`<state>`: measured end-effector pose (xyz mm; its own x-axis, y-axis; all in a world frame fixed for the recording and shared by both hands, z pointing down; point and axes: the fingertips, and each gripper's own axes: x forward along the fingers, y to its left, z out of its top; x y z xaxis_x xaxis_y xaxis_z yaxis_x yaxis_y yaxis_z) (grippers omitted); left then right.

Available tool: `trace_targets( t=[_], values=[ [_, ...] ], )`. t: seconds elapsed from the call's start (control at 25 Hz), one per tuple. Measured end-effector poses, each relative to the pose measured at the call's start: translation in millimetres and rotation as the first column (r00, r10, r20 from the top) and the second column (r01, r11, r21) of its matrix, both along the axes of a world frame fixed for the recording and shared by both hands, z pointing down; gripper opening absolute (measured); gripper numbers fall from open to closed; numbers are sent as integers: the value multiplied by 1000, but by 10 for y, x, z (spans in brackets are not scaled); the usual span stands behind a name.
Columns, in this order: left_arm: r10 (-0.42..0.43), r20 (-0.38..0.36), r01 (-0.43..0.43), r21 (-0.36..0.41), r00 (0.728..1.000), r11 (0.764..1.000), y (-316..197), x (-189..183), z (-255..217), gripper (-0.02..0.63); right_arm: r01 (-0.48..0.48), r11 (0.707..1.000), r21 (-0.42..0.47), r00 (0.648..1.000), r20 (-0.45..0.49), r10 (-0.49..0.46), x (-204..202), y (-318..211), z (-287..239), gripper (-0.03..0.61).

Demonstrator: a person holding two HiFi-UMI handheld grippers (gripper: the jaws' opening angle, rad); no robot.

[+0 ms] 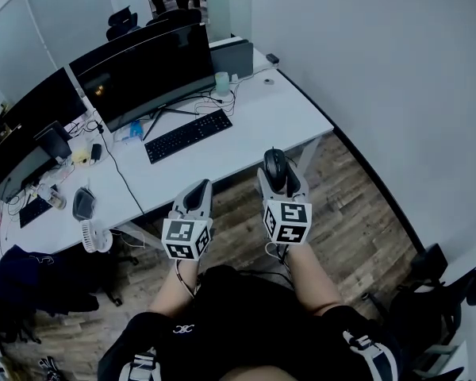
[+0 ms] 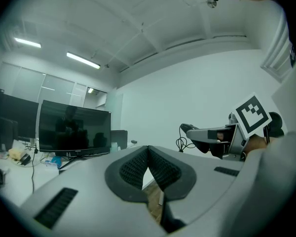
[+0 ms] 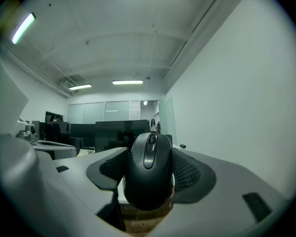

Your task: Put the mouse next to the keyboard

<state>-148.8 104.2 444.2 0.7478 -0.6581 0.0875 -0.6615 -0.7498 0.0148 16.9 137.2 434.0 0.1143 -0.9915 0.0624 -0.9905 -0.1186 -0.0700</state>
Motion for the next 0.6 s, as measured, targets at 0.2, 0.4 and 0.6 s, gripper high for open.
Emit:
trace_targets(
  t=[0.2, 0.4, 0.6],
  values=[
    [15, 0, -15, -6, 1000, 1000, -79, 272, 41, 14, -7, 1000, -7, 1000, 10, 7, 238, -75, 51, 295],
    [32, 7, -32, 3, 999, 999, -281, 532, 114, 14, -7, 1000, 2, 1000, 16, 7, 452, -308, 126, 293],
    [24, -1, -24, -5, 1000, 1000, -758, 816, 208, 14, 8, 1000, 6, 1000, -1, -8, 714, -769, 159, 294]
  ],
)
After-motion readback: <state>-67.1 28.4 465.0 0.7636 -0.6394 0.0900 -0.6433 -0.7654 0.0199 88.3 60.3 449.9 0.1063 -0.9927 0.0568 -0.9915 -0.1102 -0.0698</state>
